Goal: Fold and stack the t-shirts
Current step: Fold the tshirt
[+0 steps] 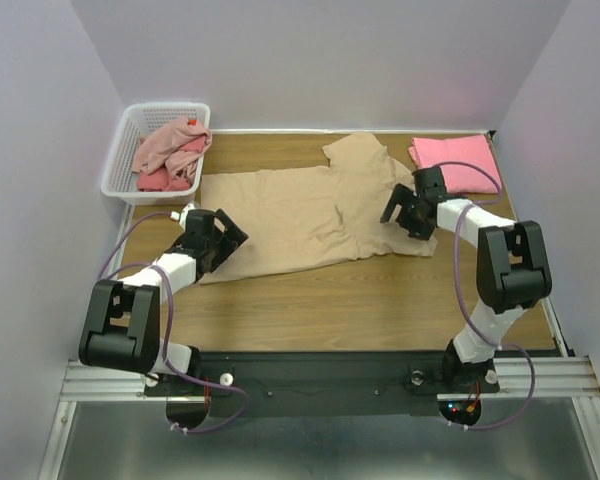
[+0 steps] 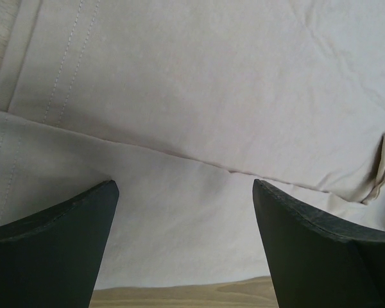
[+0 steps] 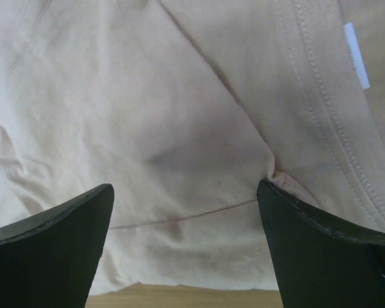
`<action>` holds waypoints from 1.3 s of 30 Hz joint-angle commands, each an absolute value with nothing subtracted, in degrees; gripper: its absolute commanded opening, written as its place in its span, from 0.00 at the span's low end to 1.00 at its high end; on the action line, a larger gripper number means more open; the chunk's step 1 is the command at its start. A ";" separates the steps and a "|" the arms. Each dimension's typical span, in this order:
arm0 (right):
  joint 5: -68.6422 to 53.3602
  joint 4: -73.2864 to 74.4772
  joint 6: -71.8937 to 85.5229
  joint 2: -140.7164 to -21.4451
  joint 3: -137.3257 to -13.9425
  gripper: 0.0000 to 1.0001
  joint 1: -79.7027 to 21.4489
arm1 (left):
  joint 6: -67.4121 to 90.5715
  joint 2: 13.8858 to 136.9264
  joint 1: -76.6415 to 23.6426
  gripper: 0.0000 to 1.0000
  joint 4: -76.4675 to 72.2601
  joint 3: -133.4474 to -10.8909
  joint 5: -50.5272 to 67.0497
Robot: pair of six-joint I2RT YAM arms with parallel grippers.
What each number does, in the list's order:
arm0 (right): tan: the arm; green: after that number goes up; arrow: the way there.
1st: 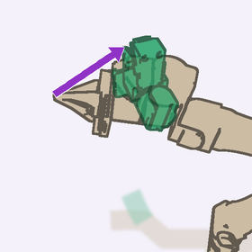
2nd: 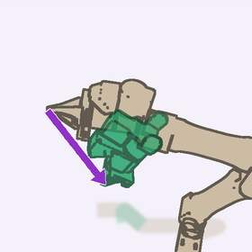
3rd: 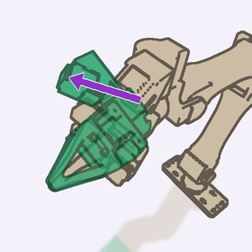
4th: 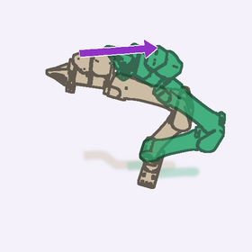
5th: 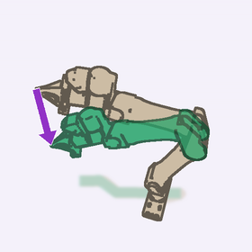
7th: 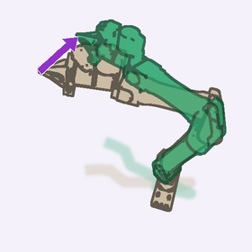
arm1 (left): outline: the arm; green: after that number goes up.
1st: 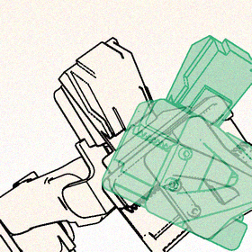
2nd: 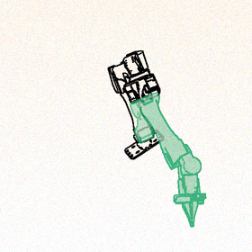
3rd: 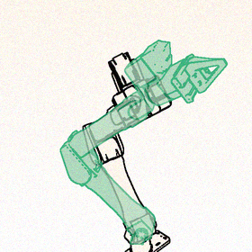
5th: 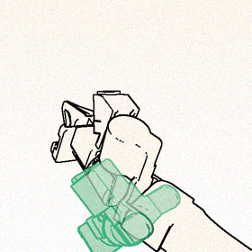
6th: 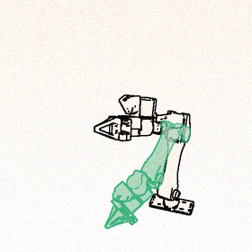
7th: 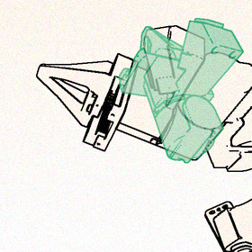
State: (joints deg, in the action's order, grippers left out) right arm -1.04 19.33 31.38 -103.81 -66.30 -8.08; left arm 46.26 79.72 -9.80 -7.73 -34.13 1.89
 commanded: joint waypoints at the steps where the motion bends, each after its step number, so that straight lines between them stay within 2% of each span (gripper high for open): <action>1: -0.35 19.95 33.13 -96.97 -58.03 1.00 -7.65 | 44.83 80.24 -10.02 0.98 -10.46 -31.38 1.49; 6: 2.19 20.04 36.29 -88.26 -45.91 1.00 -6.77 | 45.44 77.88 -10.02 0.98 -8.44 -27.26 2.20; 9: 3.16 20.30 38.40 -81.23 -39.92 1.00 -5.63 | 47.72 72.35 -10.02 0.98 -5.55 -23.56 2.20; 12: 3.69 21.26 39.90 -74.13 -34.91 1.00 -4.84 | 50.97 66.81 -10.02 0.98 3.73 -21.71 -2.08; 21: 4.04 27.77 42.10 -61.00 -28.92 1.00 -4.40 | 53.61 52.84 -10.02 0.99 10.71 -19.43 -1.50; 26: 3.25 29.53 42.01 -60.38 -30.67 1.00 -4.48 | 56.06 48.88 -10.20 0.99 15.54 -19.33 -2.63; 32: 0.71 30.41 37.55 -59.59 -37.25 1.00 -4.48 | 54.59 44.92 -10.20 0.99 21.36 -25.56 -7.82; 37: 1.13 30.24 32.79 -63.89 -47.97 1.00 -4.57 | 48.53 50.08 -10.20 0.99 18.73 -37.16 -8.43; 39: 0.62 29.71 30.33 -66.43 -54.21 1.00 -4.48 | 45.11 56.31 -10.28 0.99 17.23 -43.64 -9.31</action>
State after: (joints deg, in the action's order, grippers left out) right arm 1.04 31.53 35.68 -63.70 -45.52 -4.86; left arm 51.83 50.11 -10.02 20.38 -33.54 -6.28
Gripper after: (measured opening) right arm 0.998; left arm 0.985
